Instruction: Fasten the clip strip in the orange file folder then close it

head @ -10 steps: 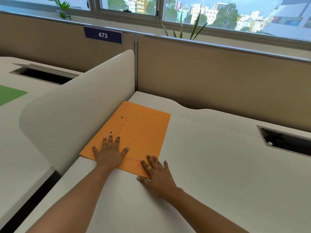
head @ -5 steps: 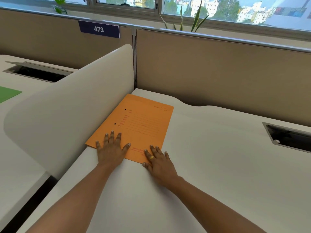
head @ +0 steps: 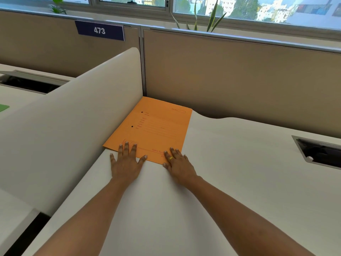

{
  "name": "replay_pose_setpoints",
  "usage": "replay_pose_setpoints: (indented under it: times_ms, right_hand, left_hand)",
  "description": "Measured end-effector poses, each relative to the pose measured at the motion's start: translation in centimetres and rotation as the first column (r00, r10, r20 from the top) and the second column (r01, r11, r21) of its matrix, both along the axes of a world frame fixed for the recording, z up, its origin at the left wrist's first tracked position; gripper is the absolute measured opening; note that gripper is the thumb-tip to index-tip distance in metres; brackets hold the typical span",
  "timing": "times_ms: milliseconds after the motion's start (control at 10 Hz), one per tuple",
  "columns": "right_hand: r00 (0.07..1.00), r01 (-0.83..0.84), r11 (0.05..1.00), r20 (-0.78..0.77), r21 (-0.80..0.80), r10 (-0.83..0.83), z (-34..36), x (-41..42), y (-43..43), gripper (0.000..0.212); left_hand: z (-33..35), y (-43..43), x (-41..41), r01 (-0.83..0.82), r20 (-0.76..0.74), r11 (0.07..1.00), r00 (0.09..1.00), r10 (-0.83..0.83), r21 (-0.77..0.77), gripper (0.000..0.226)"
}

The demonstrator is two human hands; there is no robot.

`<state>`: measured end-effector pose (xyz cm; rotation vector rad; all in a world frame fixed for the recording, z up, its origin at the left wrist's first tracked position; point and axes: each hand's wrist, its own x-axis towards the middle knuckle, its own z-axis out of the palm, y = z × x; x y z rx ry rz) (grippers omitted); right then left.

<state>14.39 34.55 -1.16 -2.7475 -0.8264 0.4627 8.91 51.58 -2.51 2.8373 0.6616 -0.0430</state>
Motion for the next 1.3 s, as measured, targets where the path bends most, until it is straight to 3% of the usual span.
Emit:
replay_pose_setpoints:
  times_ms: [700,1000,1300]
  right_hand:
    - [0.999,0.042,0.998,-0.022,0.044,-0.041,-0.5,3.1,0.5,0.053]
    - [0.998,0.026,0.994,0.049,0.102,-0.031,-1.2,0.0,-0.2,0.046]
    - [0.999,0.038,0.993,-0.031,0.111,-0.034,-0.3,-4.5,-2.3,0.053]
  left_hand:
    - [-0.1,0.0,2.3,0.004,0.014,1.0,1.0,-0.004,-0.008,0.069]
    - [-0.2,-1.1,0.3,0.019,-0.026,1.0,0.999,-0.019,0.013,0.068]
    - [2.1,-3.6,-3.6,0.042,-0.08,0.996,0.996,-0.048,-0.075,0.068]
